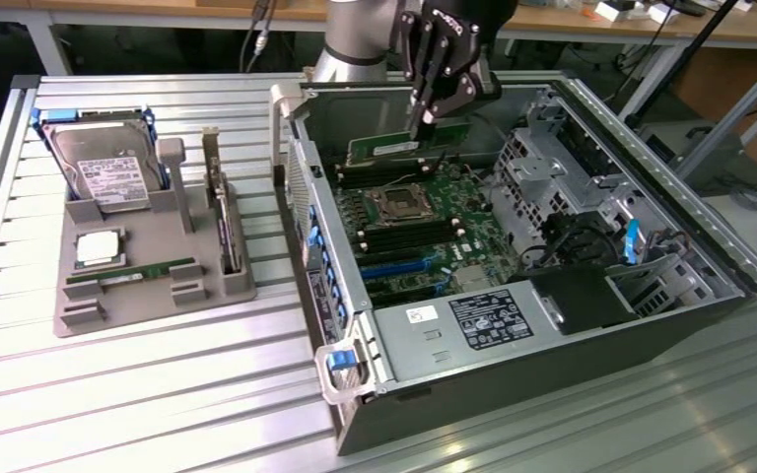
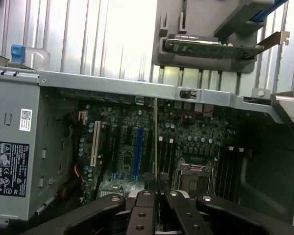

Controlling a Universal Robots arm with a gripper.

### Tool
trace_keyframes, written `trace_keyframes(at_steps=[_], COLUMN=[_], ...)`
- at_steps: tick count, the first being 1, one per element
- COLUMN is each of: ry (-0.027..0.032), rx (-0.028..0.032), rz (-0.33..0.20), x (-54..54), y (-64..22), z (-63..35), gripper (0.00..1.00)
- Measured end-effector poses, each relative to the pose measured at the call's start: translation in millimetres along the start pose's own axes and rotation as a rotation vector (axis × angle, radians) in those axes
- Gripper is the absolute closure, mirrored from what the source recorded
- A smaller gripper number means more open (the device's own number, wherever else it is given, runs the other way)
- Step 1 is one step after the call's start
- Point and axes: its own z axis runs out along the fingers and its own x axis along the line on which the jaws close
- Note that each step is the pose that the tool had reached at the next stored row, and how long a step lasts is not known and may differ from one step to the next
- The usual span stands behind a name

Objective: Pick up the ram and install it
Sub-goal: 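Pick up the ram and move it above insertion slot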

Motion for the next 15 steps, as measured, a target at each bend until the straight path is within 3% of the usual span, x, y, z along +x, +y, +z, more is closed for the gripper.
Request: trace_keyframes(at_steps=[15], ry=[0.0002], rx=[-0.0001], rz=[0.0], x=[3.4], y=[-29.8], z=[-1.3], gripper=[0.87])
